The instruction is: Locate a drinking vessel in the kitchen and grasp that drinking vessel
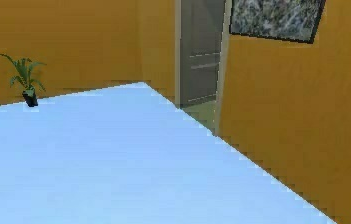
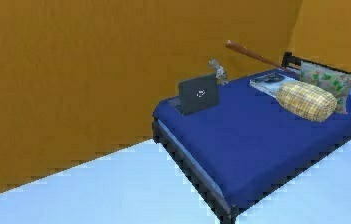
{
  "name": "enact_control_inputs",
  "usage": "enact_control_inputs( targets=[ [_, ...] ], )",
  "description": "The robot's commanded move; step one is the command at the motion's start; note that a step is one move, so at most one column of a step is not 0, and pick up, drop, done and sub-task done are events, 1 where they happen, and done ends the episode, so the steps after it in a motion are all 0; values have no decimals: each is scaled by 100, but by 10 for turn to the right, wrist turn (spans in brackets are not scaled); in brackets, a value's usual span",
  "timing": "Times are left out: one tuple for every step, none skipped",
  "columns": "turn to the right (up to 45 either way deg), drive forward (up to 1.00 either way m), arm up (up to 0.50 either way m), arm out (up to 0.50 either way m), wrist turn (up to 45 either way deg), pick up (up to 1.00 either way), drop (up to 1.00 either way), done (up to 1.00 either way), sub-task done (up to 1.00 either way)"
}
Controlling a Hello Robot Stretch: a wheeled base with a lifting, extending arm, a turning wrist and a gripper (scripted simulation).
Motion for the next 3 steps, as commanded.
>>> enact_control_inputs(
  targets=[
    [-30,0,0,0,0,0,0,0,0],
    [0,100,0,0,0,0,0,0,0],
    [0,100,0,0,0,0,0,0,0]
  ],
)
